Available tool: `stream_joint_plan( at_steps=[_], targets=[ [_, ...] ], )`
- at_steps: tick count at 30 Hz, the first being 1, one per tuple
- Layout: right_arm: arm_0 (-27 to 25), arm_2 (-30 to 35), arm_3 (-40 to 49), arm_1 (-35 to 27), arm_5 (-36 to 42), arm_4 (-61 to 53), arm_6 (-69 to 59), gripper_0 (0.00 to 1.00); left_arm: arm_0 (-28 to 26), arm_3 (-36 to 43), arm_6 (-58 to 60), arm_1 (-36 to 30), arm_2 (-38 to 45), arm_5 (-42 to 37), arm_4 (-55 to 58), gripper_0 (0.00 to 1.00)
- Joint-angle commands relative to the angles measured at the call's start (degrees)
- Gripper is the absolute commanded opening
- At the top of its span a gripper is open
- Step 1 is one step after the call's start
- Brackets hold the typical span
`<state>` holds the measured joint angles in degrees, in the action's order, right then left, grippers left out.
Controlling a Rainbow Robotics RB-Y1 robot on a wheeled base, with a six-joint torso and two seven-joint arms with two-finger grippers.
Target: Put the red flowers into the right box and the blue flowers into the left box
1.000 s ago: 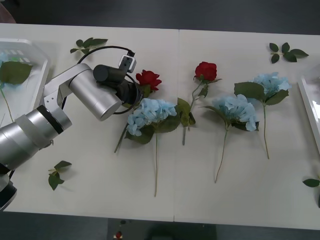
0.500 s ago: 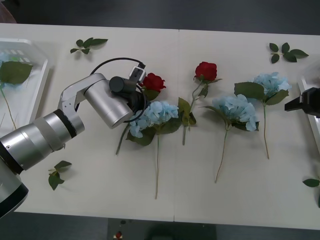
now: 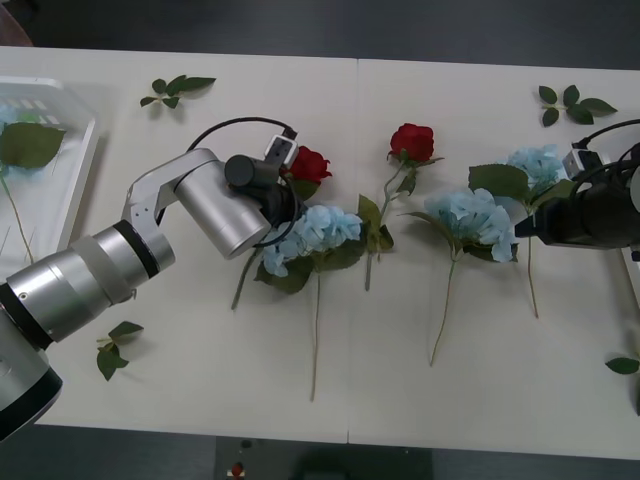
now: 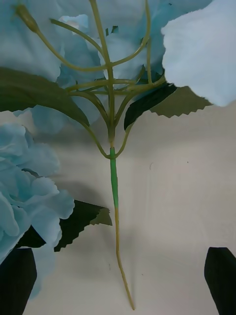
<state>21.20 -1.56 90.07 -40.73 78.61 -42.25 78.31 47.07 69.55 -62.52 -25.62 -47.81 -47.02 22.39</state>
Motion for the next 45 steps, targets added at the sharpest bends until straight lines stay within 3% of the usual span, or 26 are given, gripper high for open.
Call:
stream_joint_plan(
  at_steps=[1, 10, 15, 21, 24, 29, 31, 32, 33, 35, 37, 39, 43, 45],
  targets=[
    [1.73, 2.44, 0.55, 0.22, 0.58, -0.2, -2.2, 1.0, 1.88, 0.58, 0.47, 0.57, -2.11, 0.35, -0.68, 1.0],
    [2.0, 3.05, 0.55, -0.31, 0.67, -0.47, -1.32, 1.0, 1.88, 0.58, 0.64, 0.57, -2.64, 0.35, -0.59, 1.0],
    [2.0, 3.05, -2.0, 1.97, -0.47, 0.41, -0.62, 1.0, 1.88, 0.23, 0.73, 0.57, -2.9, 0.44, -0.5, 0.84],
    [2.0, 2.61, -5.96, 4.17, -3.9, 1.82, 0.44, 1.0, 1.79, -0.03, 0.73, 0.57, -2.9, 0.35, -0.42, 0.8],
    [2.0, 2.44, -7.71, 4.96, -5.57, 2.7, 0.87, 1.0, 1.88, -0.03, 0.73, 0.57, -2.99, 0.35, -0.5, 0.7],
    [2.0, 0.5, -9.3, 5.23, -8.82, 4.02, 1.14, 1.0, 1.88, -0.47, 0.91, 0.57, -2.99, 0.35, -0.59, 0.39],
    [2.0, 0.15, -9.47, 5.23, -9.26, 4.28, 1.05, 1.0, 1.79, -0.73, 0.91, 0.57, -2.99, 0.35, -0.59, 0.33],
    [2.0, 0.15, -9.47, 5.31, -9.26, 4.28, 1.14, 0.87, 1.79, -0.91, 0.91, 0.57, -2.99, 0.35, -0.77, 0.28],
    [2.0, 0.15, -9.38, 5.4, -9.26, 4.28, 1.05, 0.51, 1.88, -1.26, 0.91, 0.57, -2.99, 0.35, -0.86, 0.2],
    [2.0, 0.15, -9.47, 5.4, -9.26, 4.28, 0.96, 0.21, 1.88, -1.7, 1.0, 0.57, -3.08, 0.44, -0.86, 0.08],
    [2.0, 0.15, -9.38, 5.4, -9.26, 4.28, 0.96, 0.09, 1.88, -1.79, 1.08, 0.57, -3.08, 0.44, -1.21, 0.0],
    [2.0, 0.15, -9.38, 5.4, -9.26, 4.37, 0.96, 0.0, 1.88, -1.88, 1.17, 0.57, -2.99, 0.44, -2.0, 0.0],
    [2.0, 0.15, -9.38, 5.4, -9.53, 4.63, 1.31, 0.0, 1.88, -1.79, 1.52, 0.57, -2.99, 0.79, -3.23, 0.0],
    [2.0, 0.24, -9.38, 5.4, -9.97, 4.81, 1.49, 0.16, 1.88, -1.79, 1.7, 0.48, -2.99, 1.23, -3.84, 0.0]
  ],
)
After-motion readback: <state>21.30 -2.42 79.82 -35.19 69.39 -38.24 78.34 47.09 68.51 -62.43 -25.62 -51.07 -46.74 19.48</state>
